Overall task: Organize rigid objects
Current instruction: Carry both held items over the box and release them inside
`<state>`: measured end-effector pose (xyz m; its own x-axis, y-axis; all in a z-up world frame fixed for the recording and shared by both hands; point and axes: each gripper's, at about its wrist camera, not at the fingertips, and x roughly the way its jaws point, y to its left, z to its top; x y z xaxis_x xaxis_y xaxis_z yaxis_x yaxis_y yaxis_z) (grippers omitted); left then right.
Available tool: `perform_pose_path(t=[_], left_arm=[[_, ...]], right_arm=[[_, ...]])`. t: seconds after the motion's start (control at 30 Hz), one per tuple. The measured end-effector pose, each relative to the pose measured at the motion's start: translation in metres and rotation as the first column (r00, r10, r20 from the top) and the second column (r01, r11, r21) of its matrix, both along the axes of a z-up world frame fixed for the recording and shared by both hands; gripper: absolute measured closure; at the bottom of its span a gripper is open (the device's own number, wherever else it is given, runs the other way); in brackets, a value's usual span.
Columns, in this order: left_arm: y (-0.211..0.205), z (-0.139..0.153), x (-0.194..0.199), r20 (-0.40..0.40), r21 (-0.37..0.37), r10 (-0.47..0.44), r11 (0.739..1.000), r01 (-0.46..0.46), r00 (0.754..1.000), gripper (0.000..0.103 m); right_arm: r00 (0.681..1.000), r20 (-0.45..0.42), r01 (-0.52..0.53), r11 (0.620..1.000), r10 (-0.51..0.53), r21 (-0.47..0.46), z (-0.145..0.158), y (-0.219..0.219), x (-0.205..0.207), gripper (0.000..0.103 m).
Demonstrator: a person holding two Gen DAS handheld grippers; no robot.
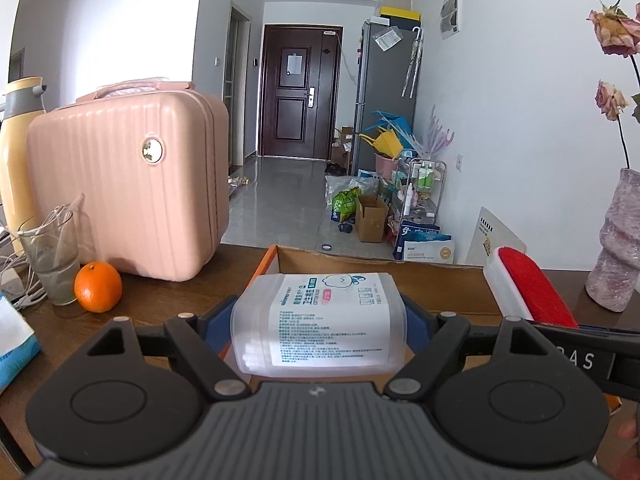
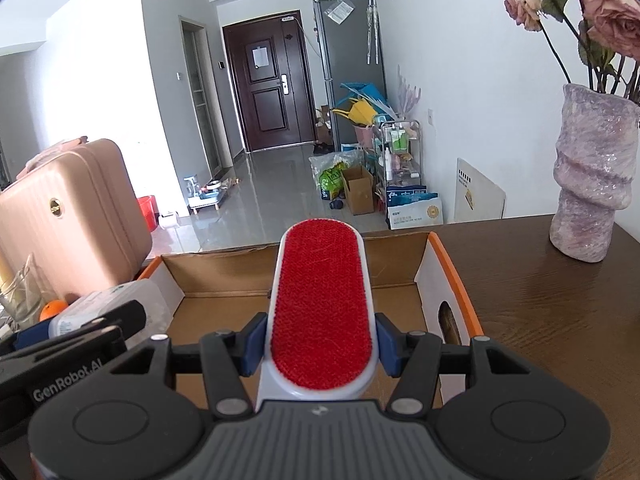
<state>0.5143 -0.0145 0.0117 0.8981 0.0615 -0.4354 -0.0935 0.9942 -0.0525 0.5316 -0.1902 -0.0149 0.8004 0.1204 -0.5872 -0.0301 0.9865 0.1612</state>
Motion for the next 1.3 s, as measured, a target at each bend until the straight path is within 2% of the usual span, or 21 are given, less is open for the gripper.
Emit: perform_pose_path(t=[0.4,0.43,0.47,0.53,0.6,0.77,0.97,1.3], left_arm=[[-0.002,-0.004,0.025,-0.019,0.043,-0.006,0.999,0.007,1.0,0.019],[-0.002,-0.004,0.024,-0.017,0.045,-0.005,0.999,0.006,1.0,0.018],[-0.002,-0.003,0.024,-0.019,0.048,-0.002,0.999,0.003,1.0,0.011],[0.003,0.001,0.021,-0.014,0.04,-0.004,0.999,0.004,1.0,0.0],[0.008,0.006,0.018,-0.002,0.037,0.006,0.999,-0.006,1.0,0.0],[0.013,0.008,0.019,-0.031,0.015,0.016,1.0,-0.016,0.999,0.0],[0.01,0.008,0.019,-0.034,0.035,0.025,0.999,-0.024,0.999,0.0],[0.013,0.014,0.004,-0.01,0.034,0.043,0.999,-0.042,0.999,0.0]], right_arm=[[0.998,-0.057,0.0,1.0,0.002,0.021,-0.007,-0.001,0.024,0.048],[0.998,-0.069,-0.002,1.0,0.004,0.028,-0.008,-0.003,0.025,0.048],[0.997,-0.082,-0.001,0.999,0.004,0.033,-0.009,-0.006,0.027,0.047],[0.997,-0.074,0.019,0.999,-0.017,0.031,-0.006,-0.009,0.026,0.04],[0.999,-0.042,0.03,0.999,-0.03,0.013,0.001,-0.012,0.021,0.019],[1.0,-0.014,0.025,1.0,-0.025,0.0,0.008,-0.011,0.014,0.014],[0.999,-0.013,0.037,0.999,-0.038,-0.029,0.004,-0.007,0.015,0.004],[0.999,0.015,0.042,0.998,-0.041,-0.035,0.008,-0.007,0.0,0.001]])
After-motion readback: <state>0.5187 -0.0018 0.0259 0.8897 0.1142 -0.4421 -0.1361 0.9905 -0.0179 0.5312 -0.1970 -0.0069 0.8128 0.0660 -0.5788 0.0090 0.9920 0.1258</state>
